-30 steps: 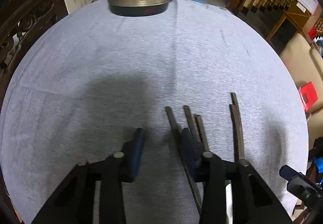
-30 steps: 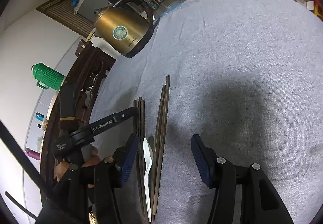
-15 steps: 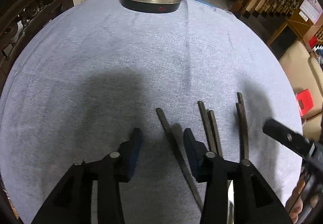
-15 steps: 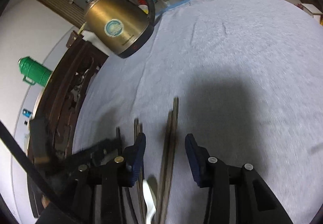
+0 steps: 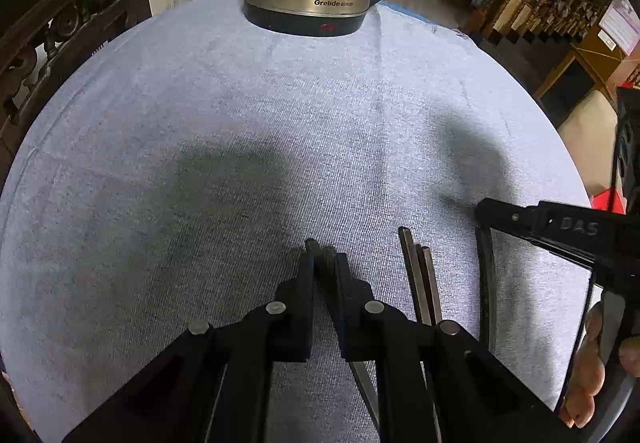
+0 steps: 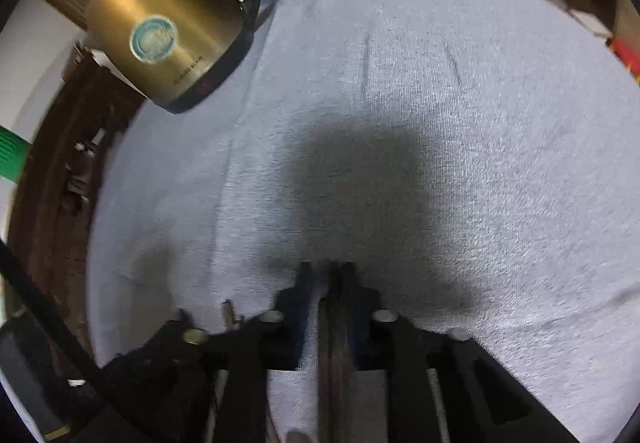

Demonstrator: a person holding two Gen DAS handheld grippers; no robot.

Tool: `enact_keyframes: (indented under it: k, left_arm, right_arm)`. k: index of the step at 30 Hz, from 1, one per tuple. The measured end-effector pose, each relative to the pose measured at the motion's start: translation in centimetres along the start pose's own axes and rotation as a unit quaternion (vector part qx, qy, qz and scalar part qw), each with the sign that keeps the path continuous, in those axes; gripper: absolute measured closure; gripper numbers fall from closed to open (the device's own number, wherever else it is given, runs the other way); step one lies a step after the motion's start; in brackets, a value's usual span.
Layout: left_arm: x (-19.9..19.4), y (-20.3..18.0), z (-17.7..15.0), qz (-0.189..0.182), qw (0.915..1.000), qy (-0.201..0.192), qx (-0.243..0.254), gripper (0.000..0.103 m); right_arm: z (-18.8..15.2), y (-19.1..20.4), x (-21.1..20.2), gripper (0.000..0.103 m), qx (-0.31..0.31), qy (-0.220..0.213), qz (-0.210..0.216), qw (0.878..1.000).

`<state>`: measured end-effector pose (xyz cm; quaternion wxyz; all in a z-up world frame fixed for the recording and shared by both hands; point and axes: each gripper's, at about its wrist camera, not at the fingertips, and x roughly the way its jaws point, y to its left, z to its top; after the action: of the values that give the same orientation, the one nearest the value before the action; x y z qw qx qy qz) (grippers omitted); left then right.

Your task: Organize utensils

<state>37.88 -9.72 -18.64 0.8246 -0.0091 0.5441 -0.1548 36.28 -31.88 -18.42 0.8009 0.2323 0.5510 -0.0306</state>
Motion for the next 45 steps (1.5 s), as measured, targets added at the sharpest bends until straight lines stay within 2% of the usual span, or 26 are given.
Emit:
enact_keyframes:
  k: [3,6,11,14,20,26,35,45]
  left_arm:
    - [-0.4,0.7,-0.5,-0.009,0.9999,0.001,-0.008,0.096]
    - [-1.4,1.4,-1.0,-0.004,0.9999,-0.008,-0.010,0.097]
    - [-6.0,1.6,-2.0,0.000,0.9984,-0.056,-0.012,0.097]
    - [-8.7,1.4,-2.6,0.005,0.9965,-0.083,-0.012,0.097]
    - [-15.2,1.1,-5.0,0.019,0.9874,-0.157,-0.001,0.097]
    - [-20.5,1.1,-8.4,0.023,0.9778,-0.208,-0.005,0.097]
    - [-26.0,0.9,-13.1,0.020,0.9675,-0.252,-0.005,0.097]
    - [-28.2,0.7,-15.2,0.014,0.9620,-0.273,-0.005,0.097]
  right_arm:
    - [-0.2,0.1,-0.2,0.097,-0.013,-0.006,-0.003,1.000]
    - [-0.7,-1.1,-1.6,0.097,0.000,-0.026,0.016,1.000]
    - [-2.4,-2.7,-5.5,0.097,0.007,-0.080,0.043,0.996]
    - [-4.3,-4.4,-8.5,0.097,0.015,-0.125,0.075,0.989]
    - [-7.7,-6.2,-14.2,0.097,0.023,-0.201,0.108,0.973]
    - [-11.4,-7.2,-19.7,0.097,0.034,-0.257,0.134,0.957]
    - [-17.5,-6.2,-26.6,0.097,0.008,-0.331,0.134,0.934]
    - [-21.0,-5.2,-30.6,0.099,-0.017,-0.373,0.123,0.919]
